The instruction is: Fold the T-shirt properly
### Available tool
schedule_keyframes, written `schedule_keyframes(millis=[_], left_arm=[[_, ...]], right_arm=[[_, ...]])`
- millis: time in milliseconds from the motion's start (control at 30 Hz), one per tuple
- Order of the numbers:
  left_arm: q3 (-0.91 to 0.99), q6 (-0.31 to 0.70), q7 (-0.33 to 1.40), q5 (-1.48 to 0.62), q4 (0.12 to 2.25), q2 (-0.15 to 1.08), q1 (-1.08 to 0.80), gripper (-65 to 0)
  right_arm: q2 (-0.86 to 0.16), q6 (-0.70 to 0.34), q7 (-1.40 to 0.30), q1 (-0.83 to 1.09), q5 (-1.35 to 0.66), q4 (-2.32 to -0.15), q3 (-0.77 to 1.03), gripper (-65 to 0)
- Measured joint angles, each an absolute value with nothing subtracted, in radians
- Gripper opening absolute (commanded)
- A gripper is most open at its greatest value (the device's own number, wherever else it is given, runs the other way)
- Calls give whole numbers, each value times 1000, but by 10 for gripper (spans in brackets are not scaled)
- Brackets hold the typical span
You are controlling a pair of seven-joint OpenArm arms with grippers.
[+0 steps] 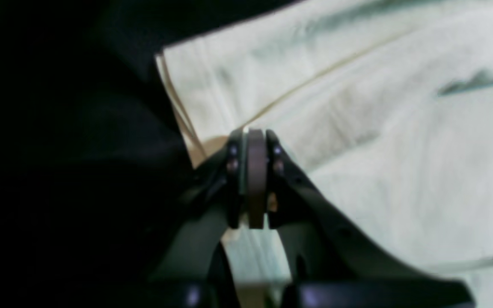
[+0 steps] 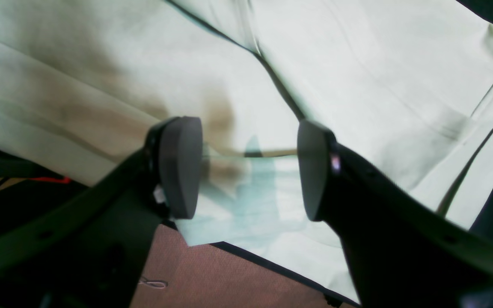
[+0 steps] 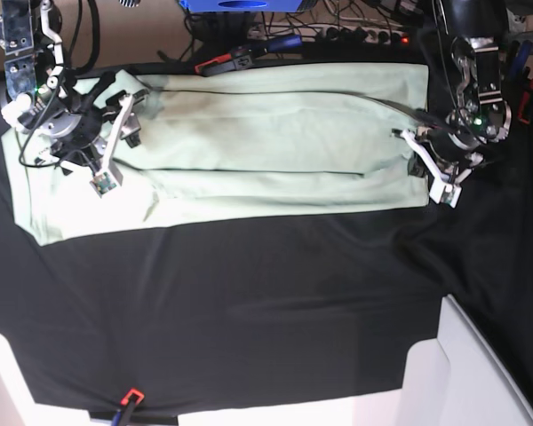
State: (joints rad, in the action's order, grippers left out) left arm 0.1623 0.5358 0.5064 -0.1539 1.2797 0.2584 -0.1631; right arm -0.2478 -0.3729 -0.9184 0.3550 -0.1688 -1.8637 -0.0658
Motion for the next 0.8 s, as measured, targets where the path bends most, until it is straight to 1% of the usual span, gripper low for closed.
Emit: schedule_keyframes(millis=[167, 433, 600, 800], left_arm=[[160, 539, 508, -154, 1338, 269, -217, -650], [156, 544, 507, -154, 1340, 300, -217, -650], [60, 543, 507, -154, 1340, 360, -217, -650], [3, 543, 507, -154, 1339, 373, -217, -650]], right_arm=[[-248, -373, -918, 355, -169, -1864, -66, -312], [-248, -373, -922, 355, -169, -1863, -66, -312], [-248, -373, -921, 355, -169, -1863, -66, -312], [-235, -373, -923, 354, -168, -1863, -65, -312]])
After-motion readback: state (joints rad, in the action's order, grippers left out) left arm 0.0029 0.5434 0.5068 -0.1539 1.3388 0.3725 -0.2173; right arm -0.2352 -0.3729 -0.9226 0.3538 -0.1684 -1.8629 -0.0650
